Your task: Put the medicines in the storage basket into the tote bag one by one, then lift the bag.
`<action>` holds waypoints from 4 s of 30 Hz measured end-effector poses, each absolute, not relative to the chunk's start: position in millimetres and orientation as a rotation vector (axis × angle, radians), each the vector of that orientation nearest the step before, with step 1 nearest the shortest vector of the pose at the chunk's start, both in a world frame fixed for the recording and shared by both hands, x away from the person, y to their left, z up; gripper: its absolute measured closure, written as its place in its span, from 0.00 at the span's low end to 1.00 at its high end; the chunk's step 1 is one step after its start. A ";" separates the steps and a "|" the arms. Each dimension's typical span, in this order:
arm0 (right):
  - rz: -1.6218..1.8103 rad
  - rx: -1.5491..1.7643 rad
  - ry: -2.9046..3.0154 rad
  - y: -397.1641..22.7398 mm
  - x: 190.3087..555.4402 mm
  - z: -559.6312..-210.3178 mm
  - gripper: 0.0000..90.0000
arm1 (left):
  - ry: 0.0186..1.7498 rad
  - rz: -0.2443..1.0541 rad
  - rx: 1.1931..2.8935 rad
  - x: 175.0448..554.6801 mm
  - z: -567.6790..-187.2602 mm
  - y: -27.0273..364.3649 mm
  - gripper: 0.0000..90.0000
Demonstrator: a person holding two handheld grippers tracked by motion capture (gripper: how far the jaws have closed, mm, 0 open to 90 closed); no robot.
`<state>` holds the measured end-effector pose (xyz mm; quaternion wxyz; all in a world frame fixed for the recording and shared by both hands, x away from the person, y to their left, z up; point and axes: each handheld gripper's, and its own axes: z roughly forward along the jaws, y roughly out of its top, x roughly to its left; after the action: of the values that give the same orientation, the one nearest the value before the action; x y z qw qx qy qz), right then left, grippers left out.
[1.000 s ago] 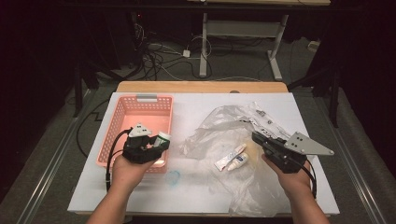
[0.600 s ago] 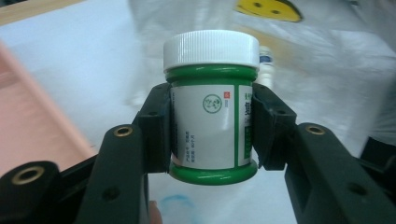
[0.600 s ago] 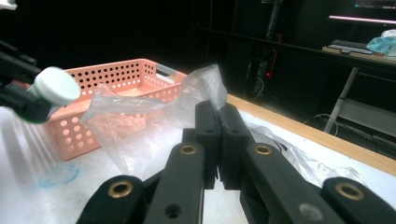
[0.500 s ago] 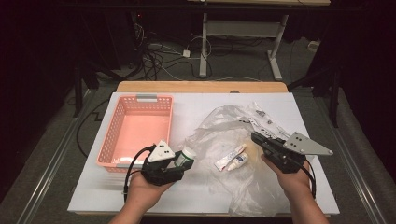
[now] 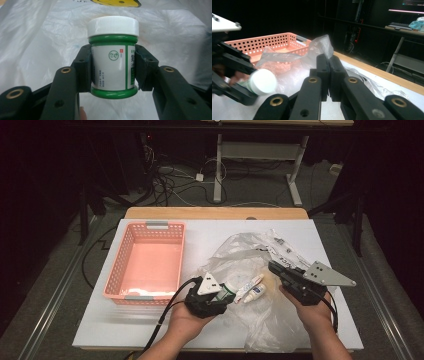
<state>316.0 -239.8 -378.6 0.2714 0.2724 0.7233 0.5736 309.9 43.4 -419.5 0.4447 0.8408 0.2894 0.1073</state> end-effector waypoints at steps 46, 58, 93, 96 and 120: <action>1.544 0.738 1.956 -240.9 318.2 -381.2 0.99 | 0.750 0.381 2.108 347.8 -446.0 8.3 0.39; 1.535 0.744 1.958 -240.1 317.3 -381.2 0.99 | 0.759 0.236 2.198 313.4 -465.2 41.7 0.32; 1.524 0.741 1.969 -236.8 317.5 -383.1 0.99 | 0.762 0.130 2.223 288.5 -485.6 30.0 0.98; 1.525 0.750 1.967 -237.7 319.6 -383.7 0.99 | 0.771 0.109 2.193 289.4 -484.8 33.8 0.99; 1.524 0.751 1.913 -239.2 320.2 -378.2 1.00 | 0.701 0.293 1.936 290.4 -440.6 58.8 0.99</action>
<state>320.2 -239.2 -378.2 0.2872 0.2811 0.7162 0.5706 290.4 58.8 -440.6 0.5064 0.8027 0.2906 0.1215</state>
